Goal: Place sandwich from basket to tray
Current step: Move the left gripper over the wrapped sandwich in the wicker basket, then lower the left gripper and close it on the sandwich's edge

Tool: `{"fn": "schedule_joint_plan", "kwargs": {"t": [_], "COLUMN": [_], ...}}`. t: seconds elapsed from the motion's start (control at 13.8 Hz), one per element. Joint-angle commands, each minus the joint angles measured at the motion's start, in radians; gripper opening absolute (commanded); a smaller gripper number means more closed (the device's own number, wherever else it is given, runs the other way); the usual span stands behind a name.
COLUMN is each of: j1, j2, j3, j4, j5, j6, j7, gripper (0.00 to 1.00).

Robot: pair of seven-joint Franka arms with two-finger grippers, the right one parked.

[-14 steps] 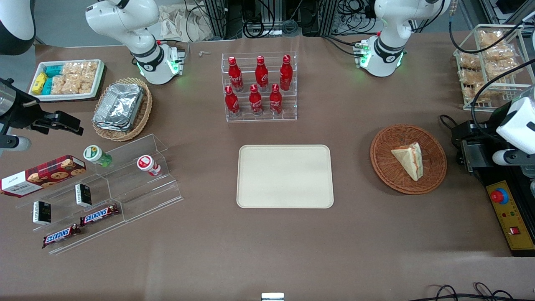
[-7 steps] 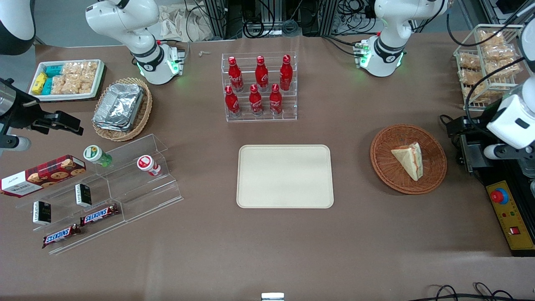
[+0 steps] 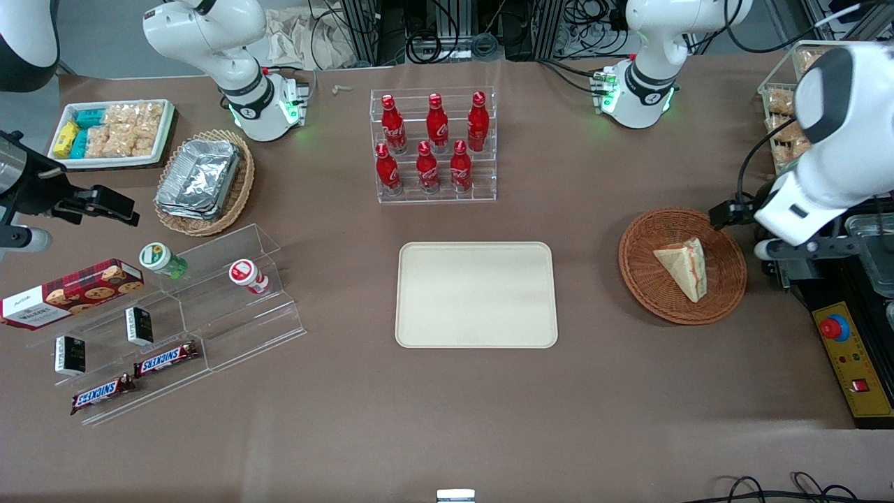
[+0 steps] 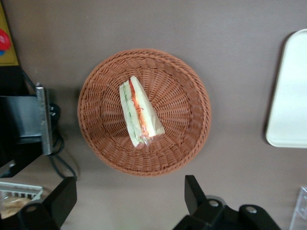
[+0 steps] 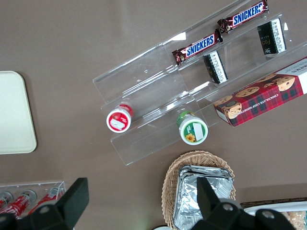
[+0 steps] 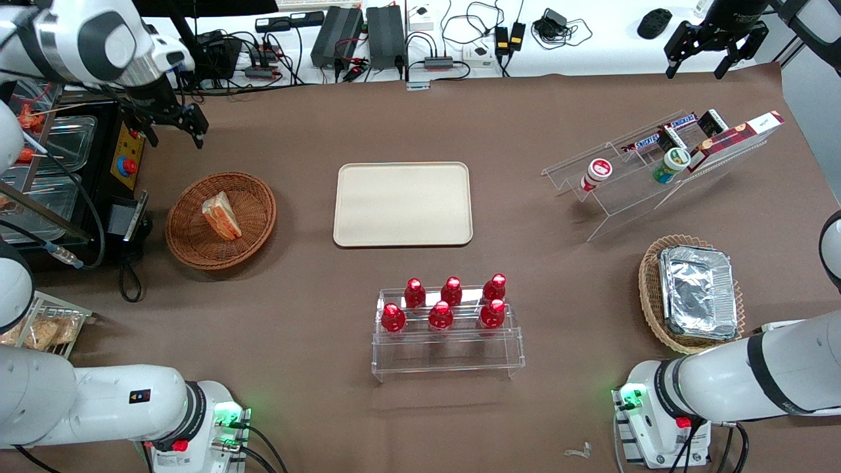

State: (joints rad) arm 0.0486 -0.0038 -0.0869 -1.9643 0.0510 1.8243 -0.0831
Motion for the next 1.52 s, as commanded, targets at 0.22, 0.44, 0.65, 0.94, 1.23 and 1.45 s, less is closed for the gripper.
{"fn": "schedule_joint_plan", "kwargs": {"t": [0.22,0.44,0.65,0.94,1.23,1.45], "j1": [0.054,0.042,0.043,0.053,0.054,0.054], "j2": [-0.016,0.069,0.119,0.185,0.203,0.205], "j3": [-0.002,-0.010,-0.011,-0.007,-0.005,-0.005], "j4": [-0.207,-0.239,-0.232,-0.237,-0.235,-0.238], "j5": [-0.040,-0.020,-0.019,-0.020,-0.020,-0.020], "j6": [0.237,0.319,0.348,0.406,0.409,0.409], "j7": [-0.070,-0.156,-0.158,-0.173,-0.176,-0.178], "gripper": [1.00,1.00,1.00,1.00,1.00,1.00]}}
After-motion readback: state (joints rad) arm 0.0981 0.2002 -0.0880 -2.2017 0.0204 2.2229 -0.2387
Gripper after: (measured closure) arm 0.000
